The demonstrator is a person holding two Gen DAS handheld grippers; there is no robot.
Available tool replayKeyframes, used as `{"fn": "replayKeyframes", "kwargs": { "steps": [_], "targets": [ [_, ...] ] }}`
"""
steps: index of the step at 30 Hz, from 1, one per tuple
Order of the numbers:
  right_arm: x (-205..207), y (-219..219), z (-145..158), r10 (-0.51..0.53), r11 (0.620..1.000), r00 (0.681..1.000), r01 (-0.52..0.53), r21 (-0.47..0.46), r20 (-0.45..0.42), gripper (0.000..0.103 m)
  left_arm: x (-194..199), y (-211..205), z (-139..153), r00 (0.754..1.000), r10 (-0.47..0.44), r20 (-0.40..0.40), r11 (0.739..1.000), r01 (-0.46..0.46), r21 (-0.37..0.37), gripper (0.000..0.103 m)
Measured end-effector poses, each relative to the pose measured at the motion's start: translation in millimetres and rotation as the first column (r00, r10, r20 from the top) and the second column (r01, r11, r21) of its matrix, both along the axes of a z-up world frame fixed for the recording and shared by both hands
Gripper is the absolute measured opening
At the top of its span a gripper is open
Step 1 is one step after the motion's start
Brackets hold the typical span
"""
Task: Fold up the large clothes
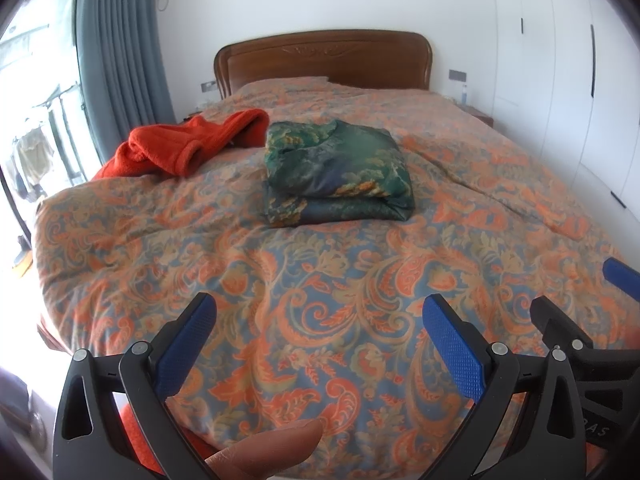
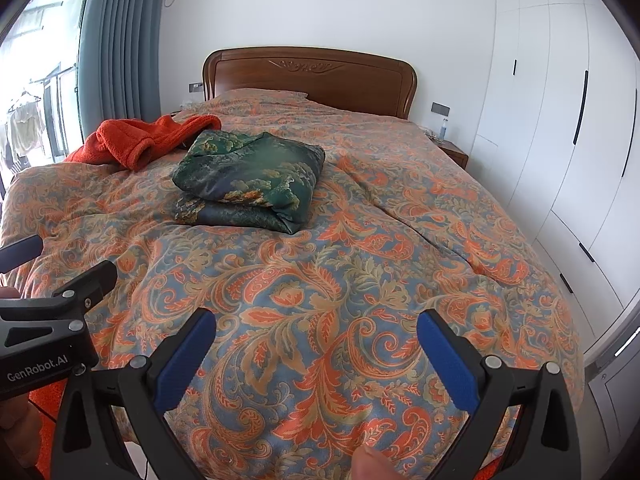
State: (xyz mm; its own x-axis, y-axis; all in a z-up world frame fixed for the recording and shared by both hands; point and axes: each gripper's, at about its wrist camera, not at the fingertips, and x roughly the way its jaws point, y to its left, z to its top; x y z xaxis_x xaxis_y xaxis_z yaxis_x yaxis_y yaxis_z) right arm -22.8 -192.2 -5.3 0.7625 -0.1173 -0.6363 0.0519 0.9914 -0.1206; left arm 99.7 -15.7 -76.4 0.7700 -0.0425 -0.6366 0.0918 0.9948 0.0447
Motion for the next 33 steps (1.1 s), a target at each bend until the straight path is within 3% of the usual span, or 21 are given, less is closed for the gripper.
{"fn": "replayKeyframes", "kwargs": {
  "steps": [23,33],
  "targets": [
    [4,2,0,0.007,0.999,1.000,-0.006,0.033,-0.008,0.102,2,3,-1,1.000,0.011,0.011,1.000,-0.011,-0.003,0.103],
    [-1,0,16,0.010,0.999,0.999,-0.012,0.046,0.033,0.102,-3,-1,12,0.999,0.015,0.040,1.000,-0.014,-0.021,0.103]
  ]
}}
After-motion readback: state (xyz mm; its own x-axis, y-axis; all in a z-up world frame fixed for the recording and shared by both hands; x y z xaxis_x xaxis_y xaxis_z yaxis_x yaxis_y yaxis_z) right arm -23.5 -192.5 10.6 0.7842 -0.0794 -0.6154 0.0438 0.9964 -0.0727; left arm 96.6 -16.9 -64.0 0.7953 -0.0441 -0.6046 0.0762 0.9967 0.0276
